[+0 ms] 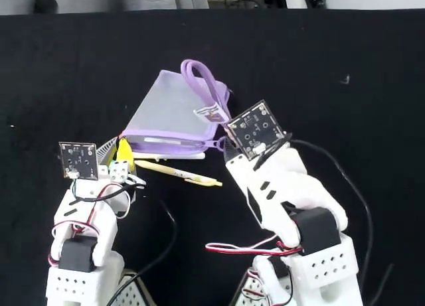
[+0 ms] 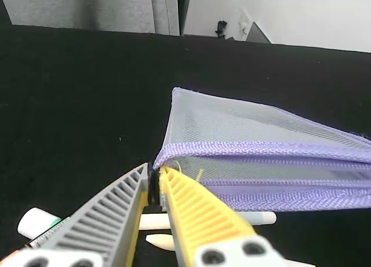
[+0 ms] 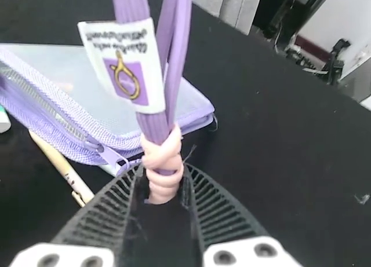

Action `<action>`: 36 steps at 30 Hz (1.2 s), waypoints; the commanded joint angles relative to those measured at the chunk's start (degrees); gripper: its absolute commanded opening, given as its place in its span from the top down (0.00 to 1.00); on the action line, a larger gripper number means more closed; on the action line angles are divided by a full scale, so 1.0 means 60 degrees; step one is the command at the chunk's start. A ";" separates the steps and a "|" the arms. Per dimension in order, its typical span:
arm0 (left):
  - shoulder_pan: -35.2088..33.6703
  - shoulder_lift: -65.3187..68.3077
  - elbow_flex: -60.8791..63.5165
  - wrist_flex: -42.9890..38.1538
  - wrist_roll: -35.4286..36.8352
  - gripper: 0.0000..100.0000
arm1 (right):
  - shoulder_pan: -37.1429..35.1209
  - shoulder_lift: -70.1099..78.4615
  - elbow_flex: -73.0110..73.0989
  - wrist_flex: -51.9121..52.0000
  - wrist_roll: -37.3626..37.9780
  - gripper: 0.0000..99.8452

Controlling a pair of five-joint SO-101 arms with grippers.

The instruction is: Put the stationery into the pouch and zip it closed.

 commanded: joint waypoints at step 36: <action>0.1766 -0.0044 0.0755 -0.1304 0.0117 0.80 | 0.0278 -0.0300 -0.0755 0.0190 0.0117 0.99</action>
